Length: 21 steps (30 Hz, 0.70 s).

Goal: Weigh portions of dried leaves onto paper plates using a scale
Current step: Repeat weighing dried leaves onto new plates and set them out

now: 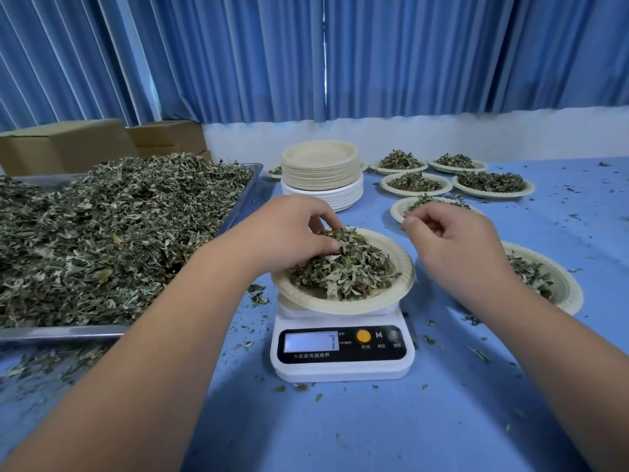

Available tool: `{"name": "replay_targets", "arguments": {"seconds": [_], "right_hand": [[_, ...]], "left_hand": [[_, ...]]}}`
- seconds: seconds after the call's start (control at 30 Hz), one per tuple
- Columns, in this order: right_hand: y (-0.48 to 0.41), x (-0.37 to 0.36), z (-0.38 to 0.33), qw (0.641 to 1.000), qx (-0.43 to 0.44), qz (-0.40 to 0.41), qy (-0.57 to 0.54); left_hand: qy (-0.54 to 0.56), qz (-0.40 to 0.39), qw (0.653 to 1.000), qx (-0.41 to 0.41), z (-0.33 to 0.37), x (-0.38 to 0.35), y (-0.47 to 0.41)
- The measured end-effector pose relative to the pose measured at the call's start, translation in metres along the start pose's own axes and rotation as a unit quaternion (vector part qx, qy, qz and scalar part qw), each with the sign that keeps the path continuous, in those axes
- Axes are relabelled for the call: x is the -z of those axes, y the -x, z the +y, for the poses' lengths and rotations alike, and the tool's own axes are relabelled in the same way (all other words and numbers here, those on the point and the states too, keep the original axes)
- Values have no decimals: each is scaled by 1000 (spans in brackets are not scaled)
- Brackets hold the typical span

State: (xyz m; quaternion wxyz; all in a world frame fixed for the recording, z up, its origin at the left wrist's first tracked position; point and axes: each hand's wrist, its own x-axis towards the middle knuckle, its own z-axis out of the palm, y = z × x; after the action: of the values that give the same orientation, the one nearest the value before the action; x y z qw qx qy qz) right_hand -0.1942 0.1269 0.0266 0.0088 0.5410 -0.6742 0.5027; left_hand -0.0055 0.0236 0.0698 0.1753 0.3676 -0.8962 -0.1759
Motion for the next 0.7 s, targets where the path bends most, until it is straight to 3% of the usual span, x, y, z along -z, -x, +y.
{"name": "replay_targets", "arguments": {"seconds": [0.07, 0.2, 0.3, 0.5, 0.7], "right_hand": [[0, 1, 0, 1000, -5, 8, 2], [-1, 3, 0, 1000, -24, 15, 13], [-1, 5, 1, 998, -55, 0, 39], [-2, 8, 0, 987, -106, -48, 110], [1, 8, 0, 972, -196, -131, 20]], "left_hand": [[27, 20, 999, -3, -2, 0, 3], [18, 140, 990, -9, -11, 0, 11], [-25, 175, 982, 72, -24, 2, 13], [-20, 141, 969, 202, -38, 0, 14], [152, 79, 951, 259, -34, -10, 14]]}}
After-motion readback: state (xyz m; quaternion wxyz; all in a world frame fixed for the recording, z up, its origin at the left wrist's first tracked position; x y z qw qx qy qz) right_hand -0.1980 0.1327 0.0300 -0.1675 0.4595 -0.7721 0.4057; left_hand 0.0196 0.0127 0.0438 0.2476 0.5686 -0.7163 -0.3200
